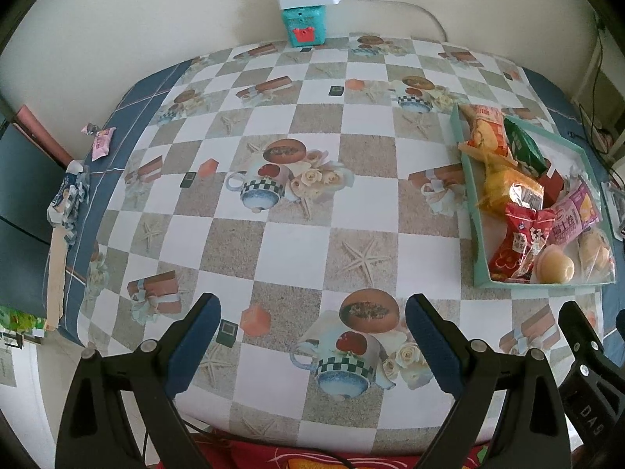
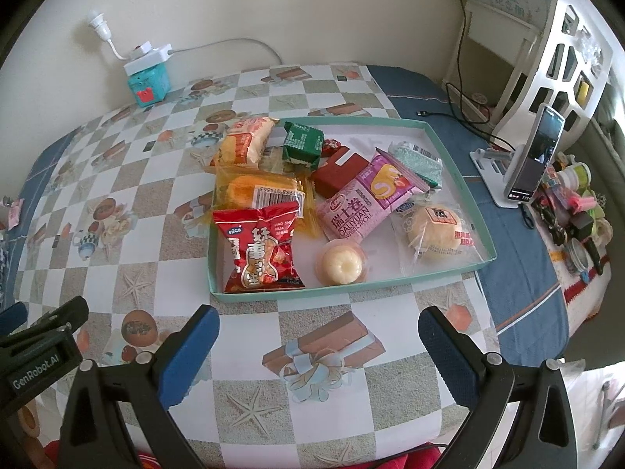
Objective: Organize snacks
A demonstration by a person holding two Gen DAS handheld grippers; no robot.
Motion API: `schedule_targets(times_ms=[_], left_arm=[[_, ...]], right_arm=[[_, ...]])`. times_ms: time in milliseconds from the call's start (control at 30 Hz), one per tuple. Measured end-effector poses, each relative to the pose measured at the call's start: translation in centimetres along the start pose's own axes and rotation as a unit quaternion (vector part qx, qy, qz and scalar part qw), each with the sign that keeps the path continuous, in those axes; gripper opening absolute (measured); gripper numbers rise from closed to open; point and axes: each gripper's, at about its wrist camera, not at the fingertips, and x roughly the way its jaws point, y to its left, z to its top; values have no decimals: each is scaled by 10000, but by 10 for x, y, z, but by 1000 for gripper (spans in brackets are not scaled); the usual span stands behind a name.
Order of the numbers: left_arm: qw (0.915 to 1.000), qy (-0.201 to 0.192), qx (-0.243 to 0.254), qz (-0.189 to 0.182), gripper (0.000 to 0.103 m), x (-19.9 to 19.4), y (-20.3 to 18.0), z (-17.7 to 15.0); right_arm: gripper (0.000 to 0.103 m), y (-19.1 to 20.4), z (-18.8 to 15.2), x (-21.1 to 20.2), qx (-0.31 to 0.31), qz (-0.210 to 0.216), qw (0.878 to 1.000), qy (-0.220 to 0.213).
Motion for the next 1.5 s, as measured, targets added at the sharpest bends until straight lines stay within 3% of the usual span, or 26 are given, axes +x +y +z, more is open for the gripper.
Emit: schedule_targets(times_ms=[1500], left_arm=[[9999,148,-16,-39,96,9,4,0]], right_arm=[[103,3,-2,5,-55,-19,9999,97]])
